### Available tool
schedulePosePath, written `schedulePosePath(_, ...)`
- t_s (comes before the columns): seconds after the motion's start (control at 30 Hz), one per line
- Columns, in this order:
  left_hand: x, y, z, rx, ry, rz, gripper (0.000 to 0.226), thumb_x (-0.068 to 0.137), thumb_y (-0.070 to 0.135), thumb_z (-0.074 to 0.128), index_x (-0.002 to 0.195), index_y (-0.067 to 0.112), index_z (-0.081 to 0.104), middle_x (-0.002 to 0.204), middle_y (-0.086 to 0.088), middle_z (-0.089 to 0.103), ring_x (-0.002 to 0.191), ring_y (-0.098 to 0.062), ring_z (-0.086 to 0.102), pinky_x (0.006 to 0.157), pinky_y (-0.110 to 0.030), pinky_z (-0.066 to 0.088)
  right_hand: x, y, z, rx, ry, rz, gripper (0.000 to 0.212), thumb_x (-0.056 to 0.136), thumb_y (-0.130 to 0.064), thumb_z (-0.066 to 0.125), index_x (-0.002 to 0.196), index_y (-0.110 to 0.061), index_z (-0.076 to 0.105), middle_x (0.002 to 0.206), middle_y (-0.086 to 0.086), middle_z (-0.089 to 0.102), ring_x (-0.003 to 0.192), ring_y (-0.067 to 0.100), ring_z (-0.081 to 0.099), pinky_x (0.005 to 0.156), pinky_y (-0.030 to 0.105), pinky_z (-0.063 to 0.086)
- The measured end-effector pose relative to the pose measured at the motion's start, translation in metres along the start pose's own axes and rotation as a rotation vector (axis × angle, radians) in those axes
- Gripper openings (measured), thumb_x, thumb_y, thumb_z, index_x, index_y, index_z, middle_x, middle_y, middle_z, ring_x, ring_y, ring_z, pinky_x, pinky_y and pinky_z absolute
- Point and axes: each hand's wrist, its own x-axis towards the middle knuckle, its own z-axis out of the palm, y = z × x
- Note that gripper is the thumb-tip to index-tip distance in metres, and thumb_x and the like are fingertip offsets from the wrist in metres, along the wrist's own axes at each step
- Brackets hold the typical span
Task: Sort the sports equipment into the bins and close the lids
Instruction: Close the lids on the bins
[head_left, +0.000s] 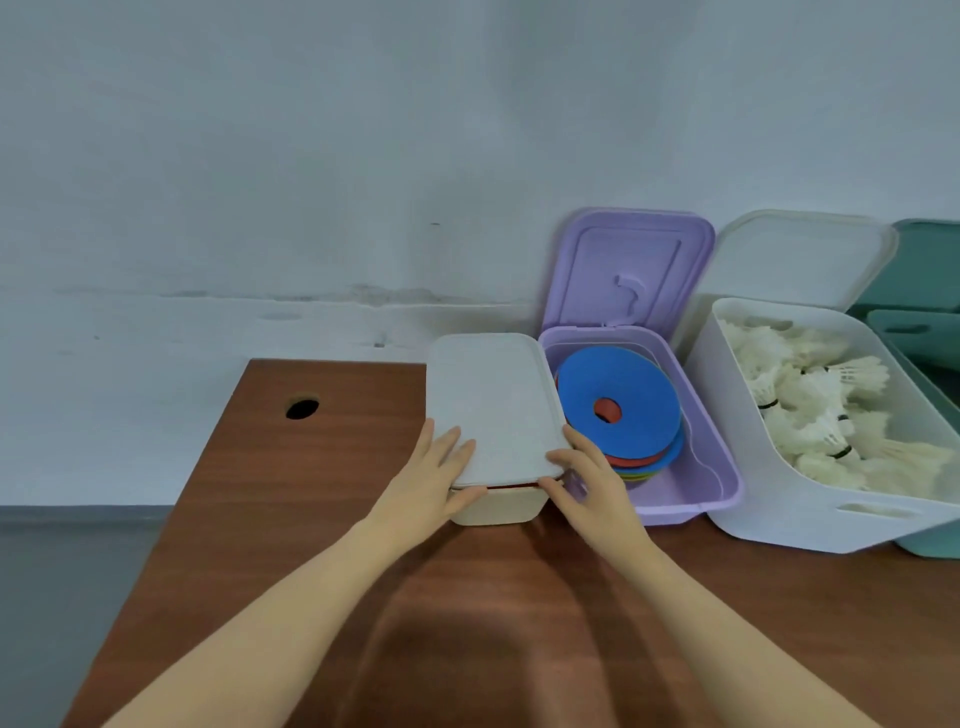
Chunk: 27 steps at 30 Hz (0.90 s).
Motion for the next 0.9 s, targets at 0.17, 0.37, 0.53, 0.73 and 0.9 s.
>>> schedulePosePath(0.17,0.000,0.006,0.005,0.051,-0.010,-0.037,0.069,0.092,0.056,0.032,0.148,0.018,0.020,0.157,0.000,0.007,0.142,-0.024,-0.015,0.114,-0.030,0.013,-0.003,0.005,0.000,-0.017,0.003,0.000,0.029,0.083,-0.027,0.068,0.110,-0.020,0.060,0.143,-0.005,0.040,0.128,0.006,0.039,0.103,0.025,0.039)
schedulePosePath(0.37,-0.003,0.004,0.008,0.082,0.018,0.024,0.102,0.071,0.078,-0.006,0.145,0.018,0.030,0.155,-0.001,0.018,0.143,-0.028,-0.009,0.111,-0.034,0.027,-0.006,0.007,-0.001,-0.053,-0.008,-0.010,0.020,0.082,-0.020,0.069,0.098,-0.010,0.062,0.134,0.000,0.049,0.123,0.015,0.048,0.101,0.027,0.041)
schedulePosePath(0.53,-0.002,-0.001,0.016,0.161,0.102,0.025,0.075,0.092,0.063,0.012,0.123,0.014,0.060,0.134,-0.006,0.054,0.133,-0.037,0.031,0.079,-0.033,0.055,-0.010,0.009,0.001,-0.106,-0.019,0.011,0.017,0.086,-0.021,0.065,0.099,-0.009,0.063,0.140,0.001,0.047,0.127,0.015,0.045,0.099,0.018,0.034)
schedulePosePath(0.73,-0.003,-0.007,0.025,0.173,0.207,0.051,0.068,0.094,0.058,0.016,0.119,0.016,0.064,0.129,-0.003,0.058,0.126,-0.034,0.045,0.069,-0.030,0.057,-0.010,0.006,-0.001,-0.182,-0.039,-0.016,0.017,0.086,-0.023,0.065,0.097,-0.010,0.064,0.139,0.003,0.048,0.127,0.016,0.046,0.096,0.016,0.034)
schedulePosePath(0.9,-0.006,-0.019,0.024,0.196,0.232,0.119,0.066,0.095,0.058,0.021,0.118,0.014,0.065,0.128,-0.006,0.058,0.124,-0.036,0.048,0.094,-0.040,0.045,-0.013,0.000,0.003,-0.264,-0.024,-0.066,0.018,0.082,-0.025,0.069,0.092,-0.009,0.067,0.128,0.008,0.058,0.119,0.020,0.053,0.094,0.020,0.037)
